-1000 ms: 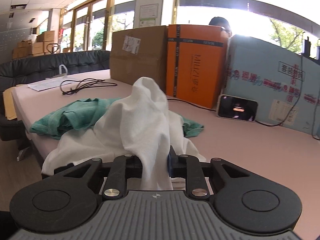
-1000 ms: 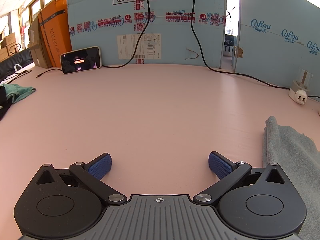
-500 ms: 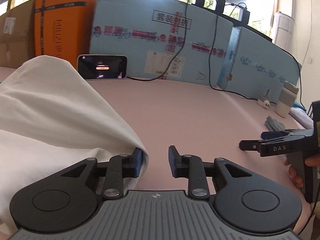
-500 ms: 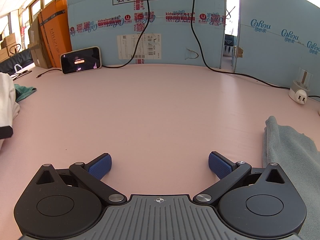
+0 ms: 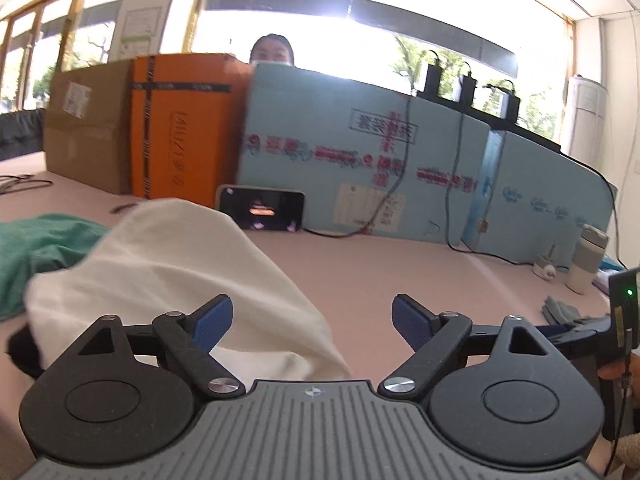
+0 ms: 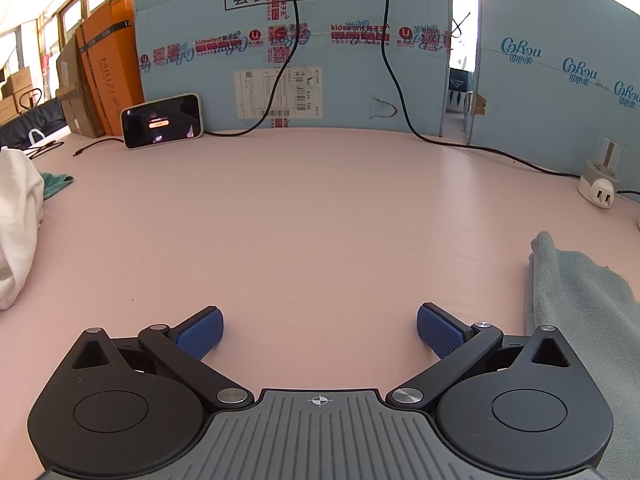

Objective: Fold clothes

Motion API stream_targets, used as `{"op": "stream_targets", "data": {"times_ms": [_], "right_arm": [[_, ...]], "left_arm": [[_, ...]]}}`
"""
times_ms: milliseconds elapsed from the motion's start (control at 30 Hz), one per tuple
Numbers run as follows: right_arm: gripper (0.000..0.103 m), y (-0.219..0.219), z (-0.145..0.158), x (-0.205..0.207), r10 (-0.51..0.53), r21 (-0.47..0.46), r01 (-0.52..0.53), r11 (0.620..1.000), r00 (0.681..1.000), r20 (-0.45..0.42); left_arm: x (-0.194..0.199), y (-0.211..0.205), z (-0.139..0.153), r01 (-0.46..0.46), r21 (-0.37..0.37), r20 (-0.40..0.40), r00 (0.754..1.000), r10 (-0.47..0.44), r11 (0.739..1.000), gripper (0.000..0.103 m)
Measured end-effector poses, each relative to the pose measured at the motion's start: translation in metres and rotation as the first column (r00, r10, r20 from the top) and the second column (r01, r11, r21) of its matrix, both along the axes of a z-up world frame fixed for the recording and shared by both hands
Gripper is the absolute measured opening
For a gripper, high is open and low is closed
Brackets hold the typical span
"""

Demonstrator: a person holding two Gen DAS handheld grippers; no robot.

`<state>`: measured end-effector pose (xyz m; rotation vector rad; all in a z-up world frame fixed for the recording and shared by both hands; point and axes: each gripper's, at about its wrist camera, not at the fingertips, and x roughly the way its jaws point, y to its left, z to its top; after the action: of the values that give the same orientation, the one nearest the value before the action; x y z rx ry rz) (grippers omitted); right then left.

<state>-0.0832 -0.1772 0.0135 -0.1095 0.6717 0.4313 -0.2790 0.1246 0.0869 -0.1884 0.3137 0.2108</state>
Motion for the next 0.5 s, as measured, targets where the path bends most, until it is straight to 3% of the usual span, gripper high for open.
{"op": "stream_targets", "data": {"times_ms": [500], "right_arm": [[0.103,0.0,0.0,-0.001,0.0,0.0,0.0,1.0,1.0,0.0]], "left_arm": [[-0.005,0.04,-0.016,-0.214,0.02,-0.06,0.975,0.215,0.977,0.103]]}}
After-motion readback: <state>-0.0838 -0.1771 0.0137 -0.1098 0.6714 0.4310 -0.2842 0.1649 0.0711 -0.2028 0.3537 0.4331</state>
